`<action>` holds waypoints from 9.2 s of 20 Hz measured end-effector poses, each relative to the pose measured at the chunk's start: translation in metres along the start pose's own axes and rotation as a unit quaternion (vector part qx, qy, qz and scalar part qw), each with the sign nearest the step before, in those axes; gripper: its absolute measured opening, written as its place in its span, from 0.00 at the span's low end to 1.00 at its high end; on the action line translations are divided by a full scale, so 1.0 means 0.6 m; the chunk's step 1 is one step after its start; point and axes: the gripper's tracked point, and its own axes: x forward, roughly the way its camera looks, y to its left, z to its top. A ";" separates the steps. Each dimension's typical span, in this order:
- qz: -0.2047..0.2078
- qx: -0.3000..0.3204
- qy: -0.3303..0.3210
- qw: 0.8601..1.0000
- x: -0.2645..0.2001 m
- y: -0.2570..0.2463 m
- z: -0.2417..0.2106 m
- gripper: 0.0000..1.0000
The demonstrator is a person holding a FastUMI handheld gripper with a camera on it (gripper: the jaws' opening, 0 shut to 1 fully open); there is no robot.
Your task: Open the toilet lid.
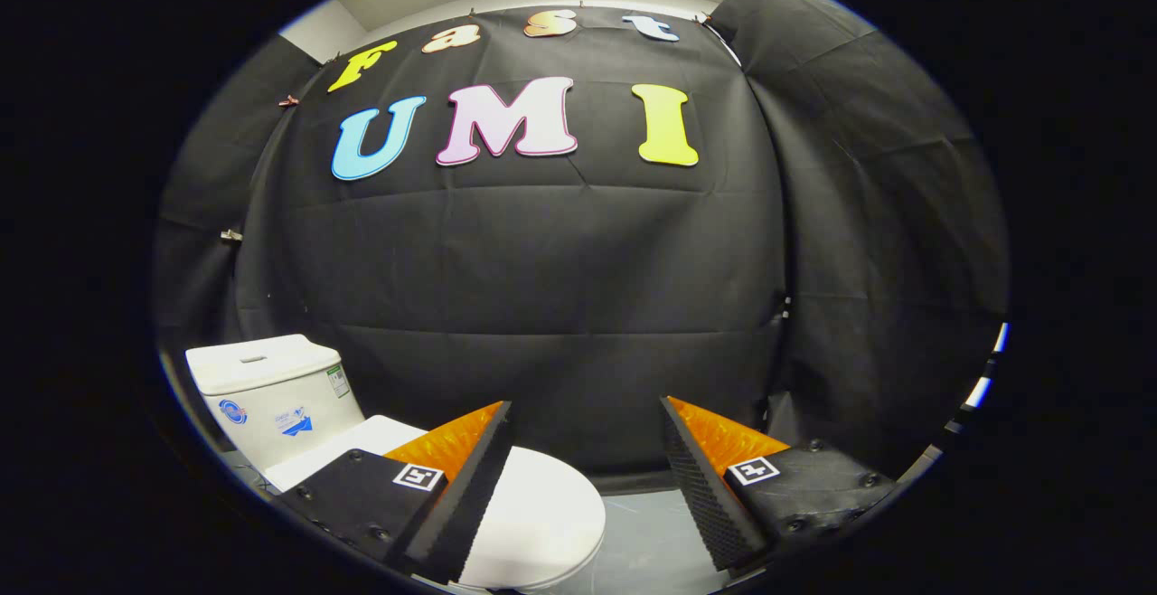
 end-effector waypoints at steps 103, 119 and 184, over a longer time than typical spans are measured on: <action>0.003 0.404 0.223 0.887 -0.152 0.137 -0.145 0.06; -0.011 0.271 0.184 0.945 -0.128 0.289 0.029 0.07; 0.049 -0.056 0.129 0.989 -0.134 0.907 0.069 0.05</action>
